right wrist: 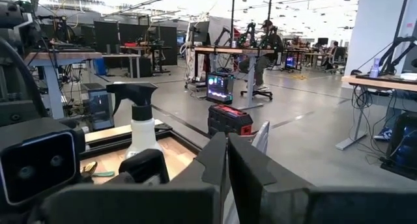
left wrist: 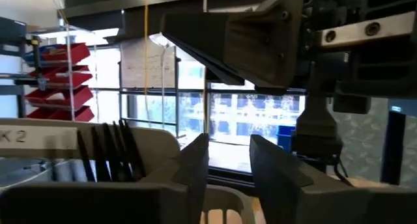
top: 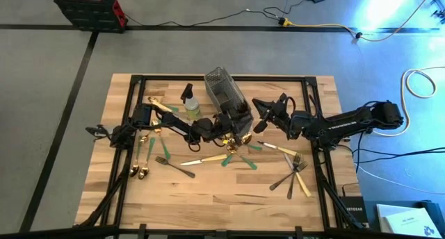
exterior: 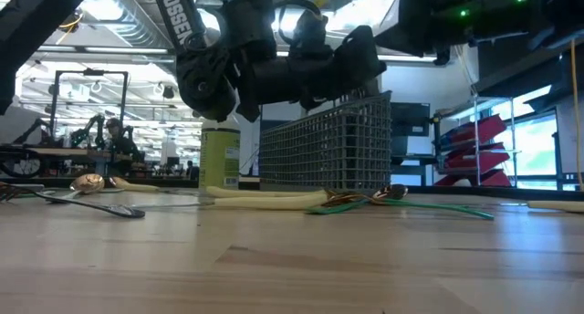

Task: Sort silverware
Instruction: Put the black fork into the gray silverware organizer

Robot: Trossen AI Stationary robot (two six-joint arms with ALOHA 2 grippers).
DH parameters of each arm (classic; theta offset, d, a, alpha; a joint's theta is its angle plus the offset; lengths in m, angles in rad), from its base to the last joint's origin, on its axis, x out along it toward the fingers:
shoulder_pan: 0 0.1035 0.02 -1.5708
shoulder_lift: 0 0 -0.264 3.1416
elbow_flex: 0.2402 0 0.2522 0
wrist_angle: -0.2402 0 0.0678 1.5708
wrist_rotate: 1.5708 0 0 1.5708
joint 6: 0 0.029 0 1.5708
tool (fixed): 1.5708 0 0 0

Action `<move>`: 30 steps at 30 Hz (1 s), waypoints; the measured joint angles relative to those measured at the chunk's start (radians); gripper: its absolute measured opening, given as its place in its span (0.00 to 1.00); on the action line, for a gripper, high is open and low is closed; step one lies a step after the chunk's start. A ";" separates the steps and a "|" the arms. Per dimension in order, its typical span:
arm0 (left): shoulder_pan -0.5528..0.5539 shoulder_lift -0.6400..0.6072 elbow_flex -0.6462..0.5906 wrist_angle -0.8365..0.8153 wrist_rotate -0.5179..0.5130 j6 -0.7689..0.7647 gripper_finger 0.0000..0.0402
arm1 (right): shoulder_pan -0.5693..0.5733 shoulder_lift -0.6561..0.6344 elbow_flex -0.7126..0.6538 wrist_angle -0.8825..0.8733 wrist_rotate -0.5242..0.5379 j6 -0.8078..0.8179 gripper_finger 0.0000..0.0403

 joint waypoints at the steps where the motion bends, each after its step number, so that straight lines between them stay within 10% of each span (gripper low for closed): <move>1: 0.000 0.000 0.000 0.000 -0.011 0.004 0.26 | 0.000 0.000 0.000 -0.007 -0.001 0.000 0.00; 19: -0.186 -0.200 0.000 0.127 -0.102 0.308 0.28 | 0.002 -0.003 0.000 -0.090 -0.149 -0.030 0.00; 26: -0.381 -0.379 -0.014 0.040 -0.453 0.692 0.28 | 0.002 -0.003 0.000 -0.115 -0.265 -0.030 0.00; 30: -0.495 -0.540 -0.173 0.040 -0.462 0.656 0.28 | 0.038 -0.003 0.000 -0.126 -0.266 -0.086 0.00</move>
